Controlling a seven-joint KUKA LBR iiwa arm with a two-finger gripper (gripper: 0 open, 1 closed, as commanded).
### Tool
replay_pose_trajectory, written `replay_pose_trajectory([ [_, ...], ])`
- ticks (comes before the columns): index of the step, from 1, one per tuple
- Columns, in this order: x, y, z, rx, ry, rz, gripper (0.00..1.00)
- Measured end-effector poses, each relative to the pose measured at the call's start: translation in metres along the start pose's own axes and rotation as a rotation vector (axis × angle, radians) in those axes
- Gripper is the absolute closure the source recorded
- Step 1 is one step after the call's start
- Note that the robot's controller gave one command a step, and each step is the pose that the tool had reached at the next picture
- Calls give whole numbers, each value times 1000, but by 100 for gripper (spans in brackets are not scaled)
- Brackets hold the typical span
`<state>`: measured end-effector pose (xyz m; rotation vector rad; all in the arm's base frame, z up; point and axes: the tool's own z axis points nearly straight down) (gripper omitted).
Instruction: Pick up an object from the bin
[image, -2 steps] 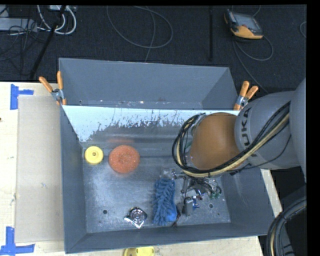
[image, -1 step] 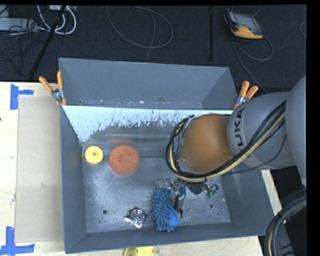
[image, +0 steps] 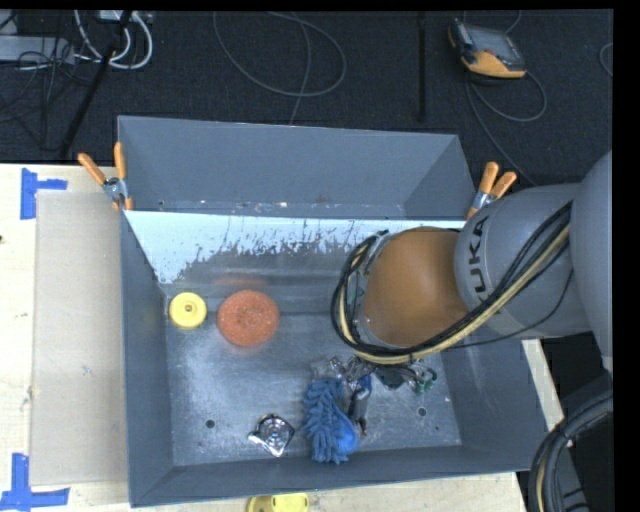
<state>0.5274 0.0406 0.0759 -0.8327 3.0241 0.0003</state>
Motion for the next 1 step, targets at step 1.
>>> replay_pose_trajectory([
  [1,-2,-4,-98,-2,4,15,100],
])
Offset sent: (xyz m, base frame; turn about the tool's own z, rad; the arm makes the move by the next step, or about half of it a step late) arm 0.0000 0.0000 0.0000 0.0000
